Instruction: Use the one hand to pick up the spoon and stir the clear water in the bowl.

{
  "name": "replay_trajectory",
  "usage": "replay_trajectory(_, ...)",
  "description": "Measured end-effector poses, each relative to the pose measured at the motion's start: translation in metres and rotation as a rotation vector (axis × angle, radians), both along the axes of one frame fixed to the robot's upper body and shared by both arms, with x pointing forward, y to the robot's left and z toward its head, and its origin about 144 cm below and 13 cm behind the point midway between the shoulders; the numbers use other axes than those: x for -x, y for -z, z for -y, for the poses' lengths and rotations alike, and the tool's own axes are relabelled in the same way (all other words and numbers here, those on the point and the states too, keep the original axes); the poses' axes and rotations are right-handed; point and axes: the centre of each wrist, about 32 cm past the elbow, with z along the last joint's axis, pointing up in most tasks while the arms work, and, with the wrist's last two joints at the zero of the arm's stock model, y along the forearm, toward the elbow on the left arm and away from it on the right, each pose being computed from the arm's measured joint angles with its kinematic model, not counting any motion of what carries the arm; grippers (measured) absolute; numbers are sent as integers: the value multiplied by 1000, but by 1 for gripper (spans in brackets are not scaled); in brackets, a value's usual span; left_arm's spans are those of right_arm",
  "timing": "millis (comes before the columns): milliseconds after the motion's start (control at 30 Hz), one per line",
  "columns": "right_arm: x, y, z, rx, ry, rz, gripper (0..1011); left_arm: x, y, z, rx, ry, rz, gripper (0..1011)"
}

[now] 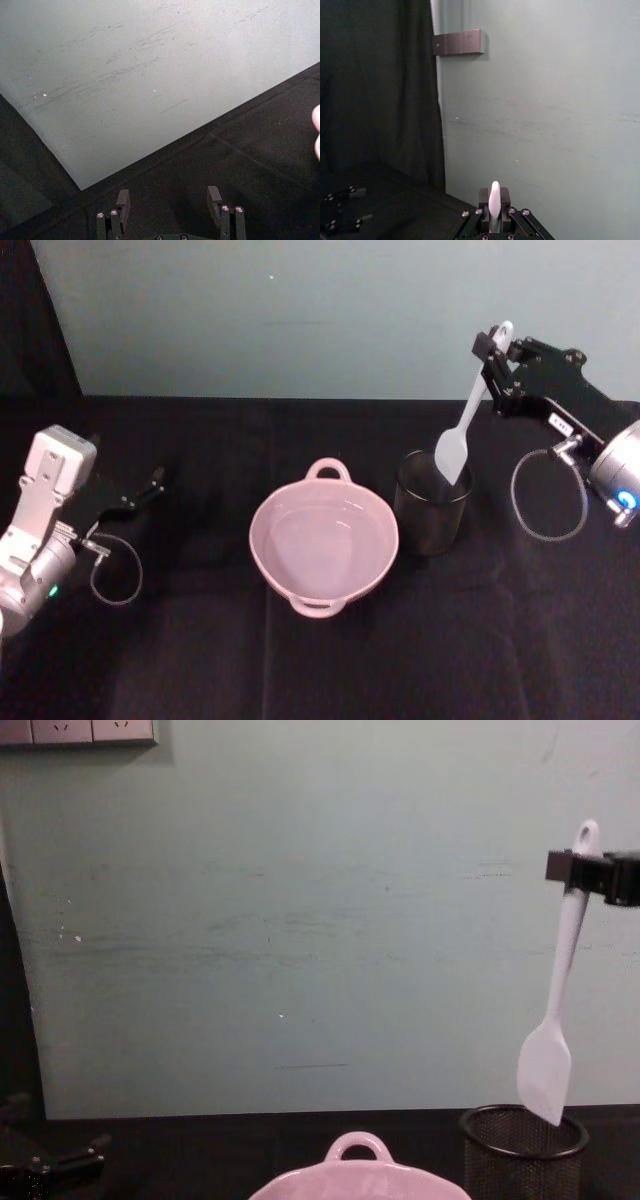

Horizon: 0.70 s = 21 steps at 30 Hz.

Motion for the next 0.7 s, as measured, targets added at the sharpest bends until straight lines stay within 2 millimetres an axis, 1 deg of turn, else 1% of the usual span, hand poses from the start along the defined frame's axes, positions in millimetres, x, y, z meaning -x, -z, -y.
replay_trajectory(67,-2,-7,2,12,-13,-3,127,0,0,0,0,0,0,1011)
replay_trajectory(167,-7,-24,5,25,-52,-13,127,0,0,0,0,0,0,1011)
replay_trajectory(233,-9,-30,4,25,-70,-15,127,0,0,0,0,0,0,1011)
replay_trajectory(267,-11,-36,3,23,-90,-19,127,0,0,0,0,0,0,1011)
replay_trajectory(367,-14,-43,-1,22,-123,-22,127,0,0,0,0,0,0,1011)
replay_trajectory(400,-16,-46,-6,22,-150,-25,127,0,0,0,0,0,0,1011)
replay_trajectory(567,-22,-45,-22,8,-238,-40,127,0,0,0,0,0,0,1011)
replay_trajectory(700,-25,-38,-37,-6,-309,-51,127,0,0,0,0,0,0,1011)
